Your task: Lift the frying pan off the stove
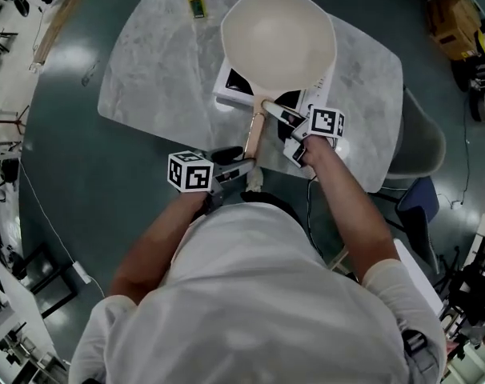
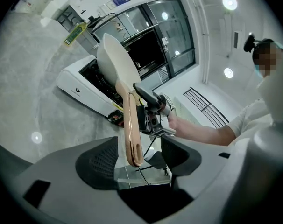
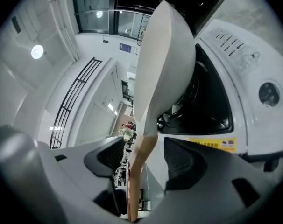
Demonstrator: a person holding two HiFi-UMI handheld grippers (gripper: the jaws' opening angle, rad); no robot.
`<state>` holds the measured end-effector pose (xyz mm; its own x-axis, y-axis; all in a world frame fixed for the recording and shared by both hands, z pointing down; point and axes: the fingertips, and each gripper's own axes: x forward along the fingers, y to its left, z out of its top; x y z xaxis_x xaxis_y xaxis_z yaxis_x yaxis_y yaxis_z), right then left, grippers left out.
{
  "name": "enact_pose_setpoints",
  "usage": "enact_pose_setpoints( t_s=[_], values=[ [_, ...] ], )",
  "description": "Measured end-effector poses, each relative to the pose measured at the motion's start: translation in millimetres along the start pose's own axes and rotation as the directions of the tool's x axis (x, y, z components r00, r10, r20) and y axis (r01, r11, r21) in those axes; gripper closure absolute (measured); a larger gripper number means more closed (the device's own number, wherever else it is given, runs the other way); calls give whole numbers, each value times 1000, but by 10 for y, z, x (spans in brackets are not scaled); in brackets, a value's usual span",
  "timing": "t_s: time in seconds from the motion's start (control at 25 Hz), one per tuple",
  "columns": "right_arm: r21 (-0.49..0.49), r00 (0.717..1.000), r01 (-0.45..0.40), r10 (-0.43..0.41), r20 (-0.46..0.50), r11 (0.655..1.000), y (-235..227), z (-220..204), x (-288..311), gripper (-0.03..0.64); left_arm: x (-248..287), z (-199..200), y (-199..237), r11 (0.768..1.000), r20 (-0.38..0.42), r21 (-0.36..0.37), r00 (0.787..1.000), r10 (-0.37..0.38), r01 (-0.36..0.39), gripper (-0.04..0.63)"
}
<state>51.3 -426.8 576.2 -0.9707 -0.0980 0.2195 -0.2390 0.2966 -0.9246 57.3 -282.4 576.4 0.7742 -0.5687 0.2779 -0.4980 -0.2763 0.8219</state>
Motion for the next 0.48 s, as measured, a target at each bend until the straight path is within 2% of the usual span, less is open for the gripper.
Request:
enact_pose_setpoints(
  t_s=[0.2, 0.36, 0.48],
  values=[
    [6, 995, -27, 27, -92, 1000, -35, 37, 251, 347, 207, 18, 50, 999, 38, -52, 999, 11, -9, 318],
    [22, 992, -77, 78, -94, 997, 47, 96, 370, 369, 312, 18, 91, 996, 55, -88, 998, 11, -6, 319],
    [28, 992, -68, 71, -103, 997, 15, 101, 383, 411, 365, 7, 94, 996, 62, -89, 998, 18, -13, 341]
  ],
)
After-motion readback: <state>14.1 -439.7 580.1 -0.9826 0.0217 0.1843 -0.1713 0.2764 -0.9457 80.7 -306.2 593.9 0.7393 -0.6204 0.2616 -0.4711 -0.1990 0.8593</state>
